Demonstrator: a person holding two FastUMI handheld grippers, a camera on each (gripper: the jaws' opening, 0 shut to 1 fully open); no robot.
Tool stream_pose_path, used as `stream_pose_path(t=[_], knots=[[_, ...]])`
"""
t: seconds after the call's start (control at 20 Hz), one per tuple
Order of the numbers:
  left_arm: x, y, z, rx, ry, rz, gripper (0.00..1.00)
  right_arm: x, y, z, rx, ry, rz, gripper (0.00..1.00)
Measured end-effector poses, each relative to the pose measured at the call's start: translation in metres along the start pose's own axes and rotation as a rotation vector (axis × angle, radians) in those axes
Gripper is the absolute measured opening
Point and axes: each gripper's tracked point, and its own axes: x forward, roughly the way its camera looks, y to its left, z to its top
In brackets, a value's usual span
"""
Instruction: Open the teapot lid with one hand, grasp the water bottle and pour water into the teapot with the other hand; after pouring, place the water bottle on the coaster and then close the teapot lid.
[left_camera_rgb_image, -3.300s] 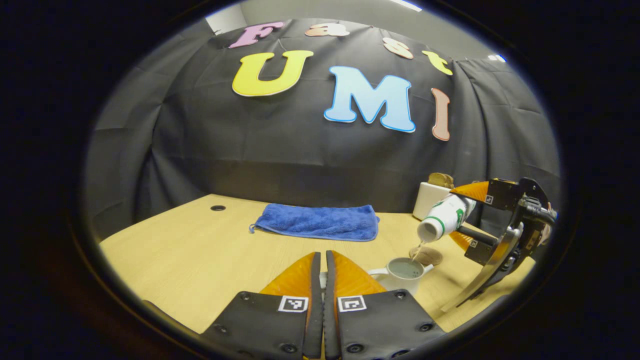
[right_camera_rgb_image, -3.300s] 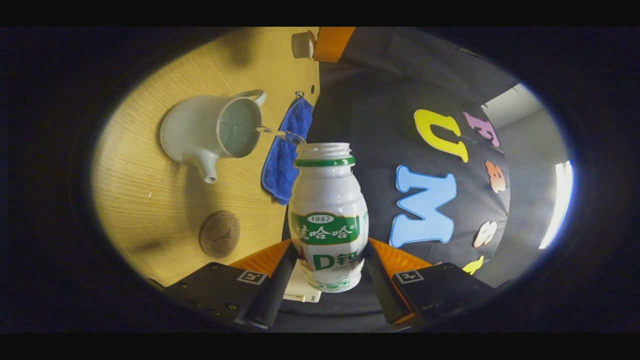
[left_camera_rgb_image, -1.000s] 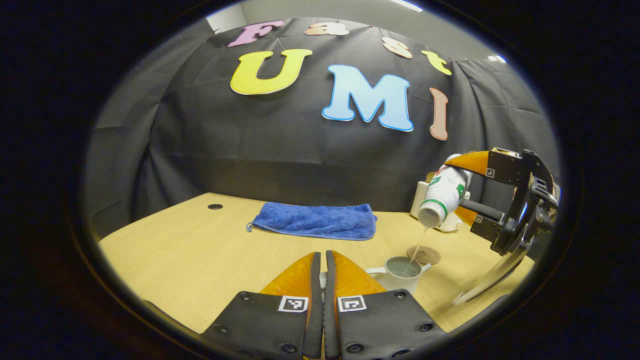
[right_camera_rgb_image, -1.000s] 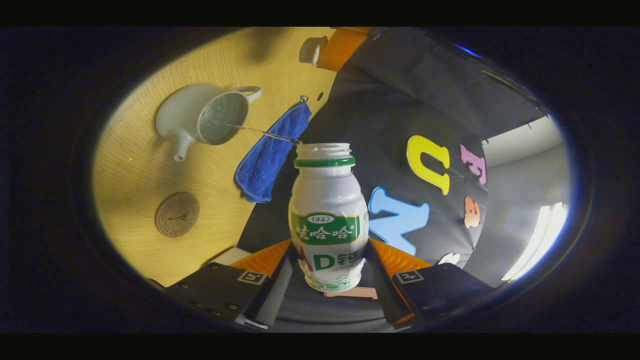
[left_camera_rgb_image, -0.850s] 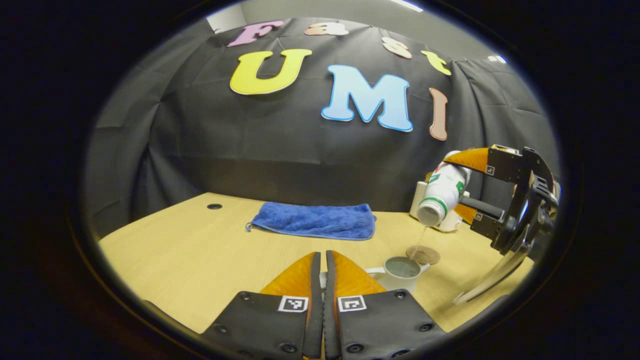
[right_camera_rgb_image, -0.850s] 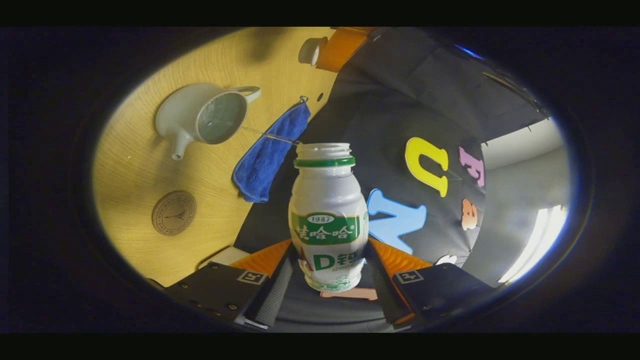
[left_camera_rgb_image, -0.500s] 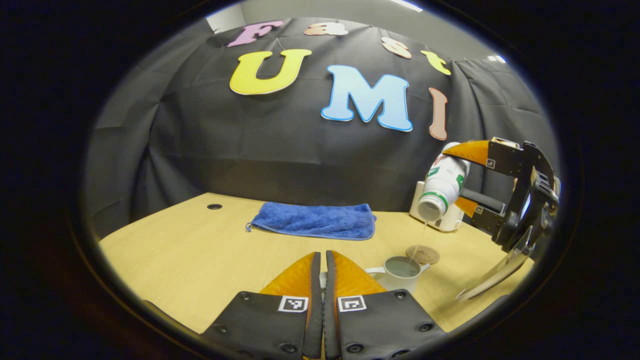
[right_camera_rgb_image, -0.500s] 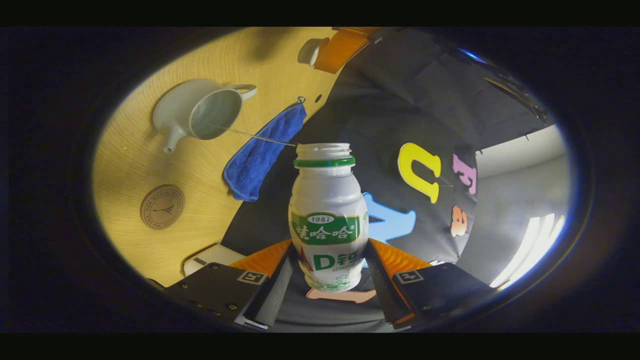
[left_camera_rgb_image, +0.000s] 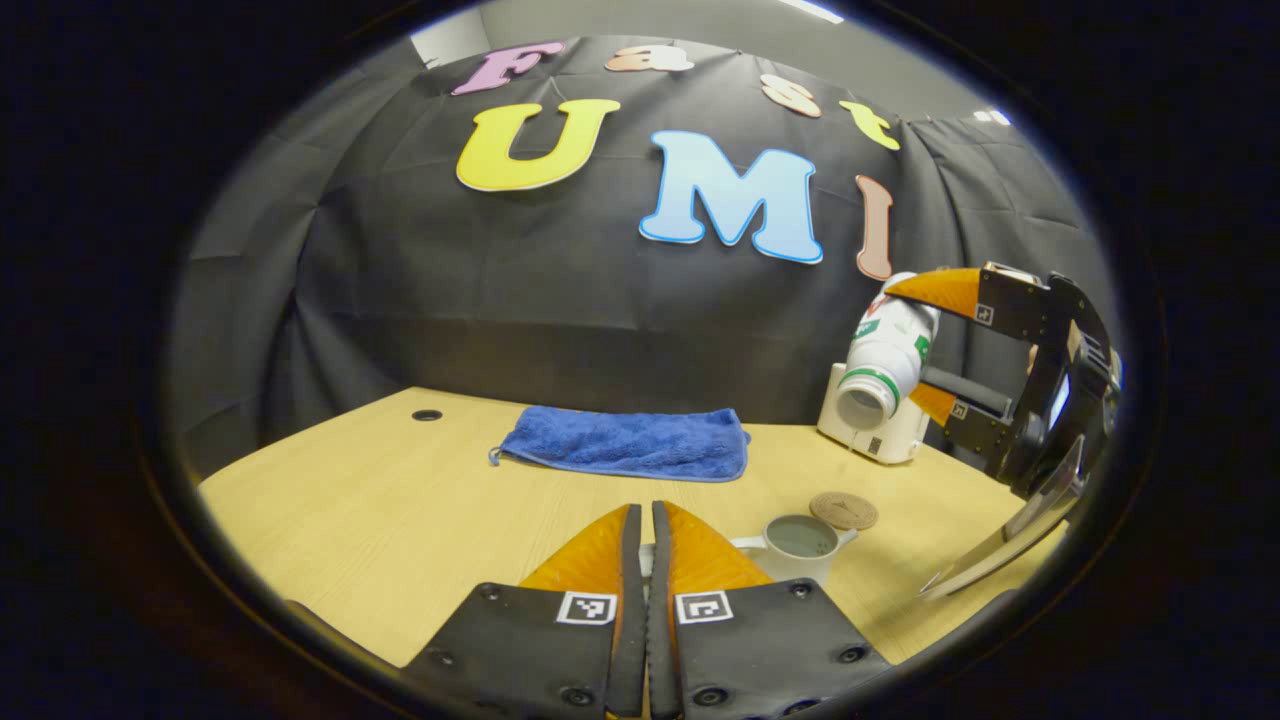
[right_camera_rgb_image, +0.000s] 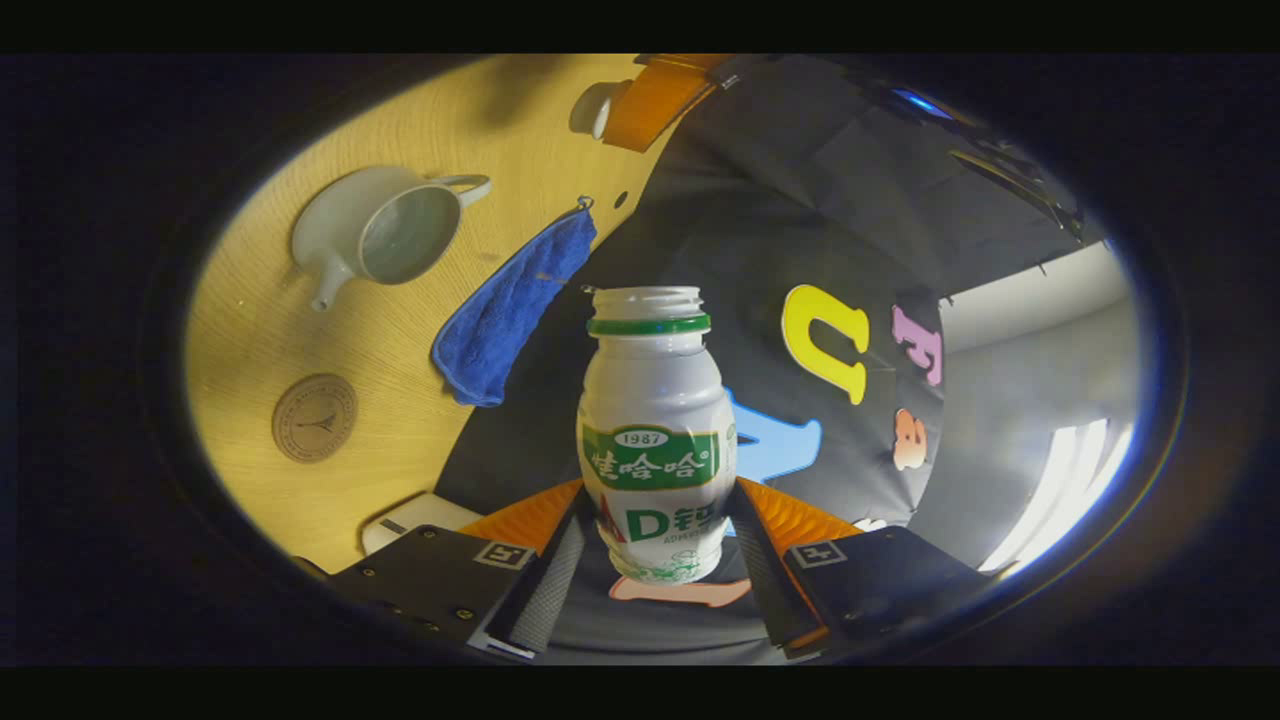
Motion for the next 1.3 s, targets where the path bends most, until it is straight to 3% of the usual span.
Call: stream_pose_path(t=[0.25, 0.6, 0.75, 1.0, 1.05, 1.1, 1.15, 1.3], knots=[[0.003, -0.011, 0.005, 0.0, -0.007, -0.025, 0.04, -0.008, 0.047, -0.004, 0.293, 0.06, 0.091, 0.78], [0.009, -0.027, 0.012, -0.008, -0.018, -0.058, 0.08, -0.025, 0.093, 0.0, 0.73, 0.141, 0.209, 0.78], [0.014, -0.04, 0.018, 0.0, -0.027, -0.082, 0.12, -0.032, 0.1, -0.005, 0.893, 0.18, 0.234, 0.78], [0.027, -0.071, 0.028, 0.028, -0.059, -0.134, 0.04, -0.037, 0.103, -0.012, 1.125, 0.213, 0.266, 0.78], [0.032, -0.077, 0.028, 0.04, -0.063, -0.144, 0.08, -0.038, 0.103, -0.013, 1.174, 0.215, 0.275, 0.78], [0.036, -0.083, 0.027, 0.053, -0.06, -0.152, 0.04, -0.039, 0.101, -0.013, 1.224, 0.216, 0.279, 0.78], [0.039, -0.089, 0.023, 0.063, -0.059, -0.158, 0.08, -0.039, 0.102, -0.013, 1.269, 0.219, 0.281, 0.78], [0.047, -0.102, 0.017, 0.078, -0.05, -0.175, 0.04, -0.04, 0.098, -0.019, 1.375, 0.225, 0.28, 0.78]])
